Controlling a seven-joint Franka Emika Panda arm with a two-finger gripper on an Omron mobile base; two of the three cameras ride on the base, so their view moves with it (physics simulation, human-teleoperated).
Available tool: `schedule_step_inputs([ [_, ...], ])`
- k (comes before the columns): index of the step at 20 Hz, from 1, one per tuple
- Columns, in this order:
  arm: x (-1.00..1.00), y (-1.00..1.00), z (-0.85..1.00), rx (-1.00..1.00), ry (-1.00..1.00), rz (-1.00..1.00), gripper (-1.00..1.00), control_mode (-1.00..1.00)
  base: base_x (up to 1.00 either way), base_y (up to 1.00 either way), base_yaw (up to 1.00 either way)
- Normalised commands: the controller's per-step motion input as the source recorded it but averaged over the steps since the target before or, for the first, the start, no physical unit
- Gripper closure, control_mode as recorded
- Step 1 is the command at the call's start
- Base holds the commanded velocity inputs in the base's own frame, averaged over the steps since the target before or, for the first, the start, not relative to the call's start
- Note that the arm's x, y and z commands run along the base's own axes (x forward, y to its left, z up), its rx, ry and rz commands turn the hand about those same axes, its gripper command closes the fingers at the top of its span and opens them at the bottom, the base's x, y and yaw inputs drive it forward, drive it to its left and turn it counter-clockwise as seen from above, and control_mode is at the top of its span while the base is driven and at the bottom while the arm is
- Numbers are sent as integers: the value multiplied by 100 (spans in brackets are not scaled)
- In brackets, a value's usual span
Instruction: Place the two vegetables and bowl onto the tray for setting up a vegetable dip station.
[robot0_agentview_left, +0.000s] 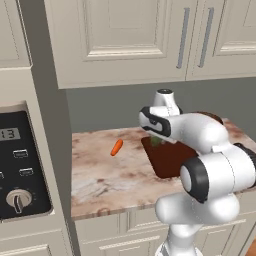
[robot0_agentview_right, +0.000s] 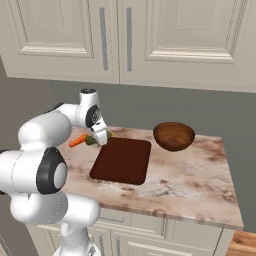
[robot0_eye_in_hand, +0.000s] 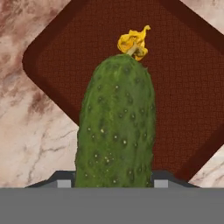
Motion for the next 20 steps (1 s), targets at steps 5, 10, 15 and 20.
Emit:
schedule_step_inputs([
  [5, -18, -56, 0, 0, 2, -40, 100, -100, 0, 0, 0],
  [10, -1, -55, 0, 0, 0, -30, 100, -100, 0, 0, 0],
  [15, 27, -10, 0, 0, 0, -17, 100, -100, 0, 0, 0],
  [20, 49, 0, 0, 1, 0, -3, 100, -100, 0, 0, 0],
])
